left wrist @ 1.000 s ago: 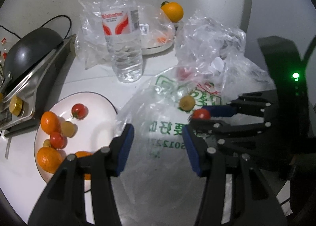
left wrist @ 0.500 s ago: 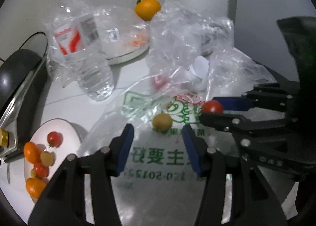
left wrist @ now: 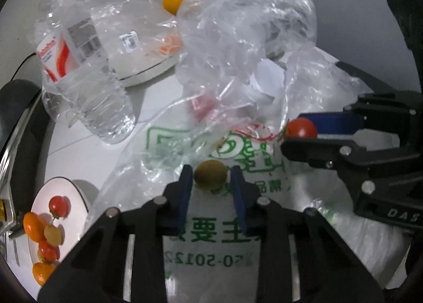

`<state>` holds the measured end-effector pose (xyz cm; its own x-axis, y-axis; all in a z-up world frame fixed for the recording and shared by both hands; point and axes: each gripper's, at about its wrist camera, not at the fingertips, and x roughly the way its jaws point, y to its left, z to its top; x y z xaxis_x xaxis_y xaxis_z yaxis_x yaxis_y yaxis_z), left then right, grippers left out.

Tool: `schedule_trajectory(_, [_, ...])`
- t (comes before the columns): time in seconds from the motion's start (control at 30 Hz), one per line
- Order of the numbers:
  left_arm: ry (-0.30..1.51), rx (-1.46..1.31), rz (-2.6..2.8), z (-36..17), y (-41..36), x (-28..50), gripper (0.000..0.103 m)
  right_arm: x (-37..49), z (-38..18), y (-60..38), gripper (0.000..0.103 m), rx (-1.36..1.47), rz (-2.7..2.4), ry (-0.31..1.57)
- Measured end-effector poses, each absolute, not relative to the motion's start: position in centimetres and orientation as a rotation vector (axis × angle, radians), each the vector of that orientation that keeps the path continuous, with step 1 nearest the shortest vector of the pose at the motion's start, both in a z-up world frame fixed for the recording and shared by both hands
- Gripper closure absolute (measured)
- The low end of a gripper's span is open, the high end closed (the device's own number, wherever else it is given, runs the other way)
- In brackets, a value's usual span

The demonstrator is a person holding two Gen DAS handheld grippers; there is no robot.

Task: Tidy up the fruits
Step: 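Grasp a yellow-green fruit in the bag with the left tool while the right tool holds the tomato, then carry the yellow-green fruit with the left tool while the right tool carries the tomato to the plate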

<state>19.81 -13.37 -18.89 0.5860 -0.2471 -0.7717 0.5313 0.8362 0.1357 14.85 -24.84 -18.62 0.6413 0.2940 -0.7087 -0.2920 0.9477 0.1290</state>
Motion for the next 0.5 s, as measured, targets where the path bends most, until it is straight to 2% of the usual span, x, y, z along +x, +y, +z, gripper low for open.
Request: schedule_trajectory(0.5, [0.77, 0.34, -0.472, -16.0, -11.2, 17.2, 0.075, 13.1, -17.6, -22.3, 0.074, -0.037, 0.331, 0.798])
